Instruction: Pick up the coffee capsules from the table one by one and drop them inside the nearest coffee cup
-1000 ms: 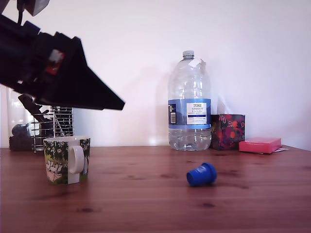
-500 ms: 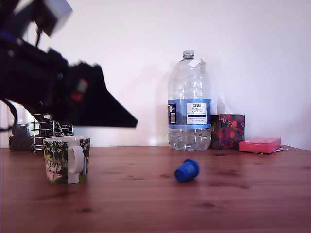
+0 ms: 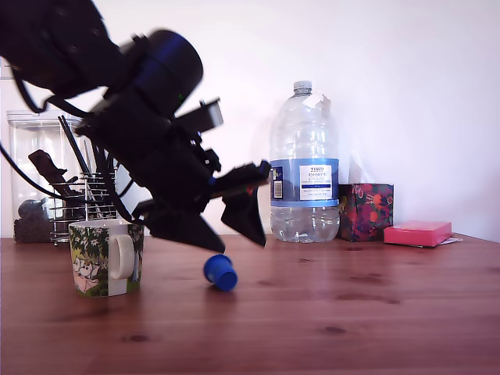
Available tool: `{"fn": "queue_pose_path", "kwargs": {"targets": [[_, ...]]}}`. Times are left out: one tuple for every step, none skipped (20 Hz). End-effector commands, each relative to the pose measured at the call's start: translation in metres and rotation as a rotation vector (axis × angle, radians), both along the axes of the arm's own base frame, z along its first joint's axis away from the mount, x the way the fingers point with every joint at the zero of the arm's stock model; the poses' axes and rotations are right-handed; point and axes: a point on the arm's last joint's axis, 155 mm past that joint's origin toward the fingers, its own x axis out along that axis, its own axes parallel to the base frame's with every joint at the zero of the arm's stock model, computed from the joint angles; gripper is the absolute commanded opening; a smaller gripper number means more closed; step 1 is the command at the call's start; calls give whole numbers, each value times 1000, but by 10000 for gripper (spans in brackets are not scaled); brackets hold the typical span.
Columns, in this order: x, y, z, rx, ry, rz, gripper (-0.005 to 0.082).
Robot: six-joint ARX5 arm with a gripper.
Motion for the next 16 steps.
{"fn": "queue_pose_path", "kwargs": {"targets": [[-1,8,-20,34,63,28,512],[-1,10,-24,42,78,30,512],[-1,11,-26,45,85,31,512],[-1,11,-26,47,88,31,512],[-2,11,-26,44,88,28,512],[-3,10,-26,40,93,23,512],[-5,10,-27,42,104,20,512],[-7,10,-28,44,113,16,512],[-8,10,-29,47,117,14,512],[-8,11,-29,49,120,15,512],[-10,12,-30,54,127,16,512],[-10,13,-31,58,131,17,512],[-11,14,-31,58,135,21,512],[-10,14,-32,60,137,29,512],[-9,15,-32,63,132,34,512],[-7,16,-31,66,123,42,512]]}}
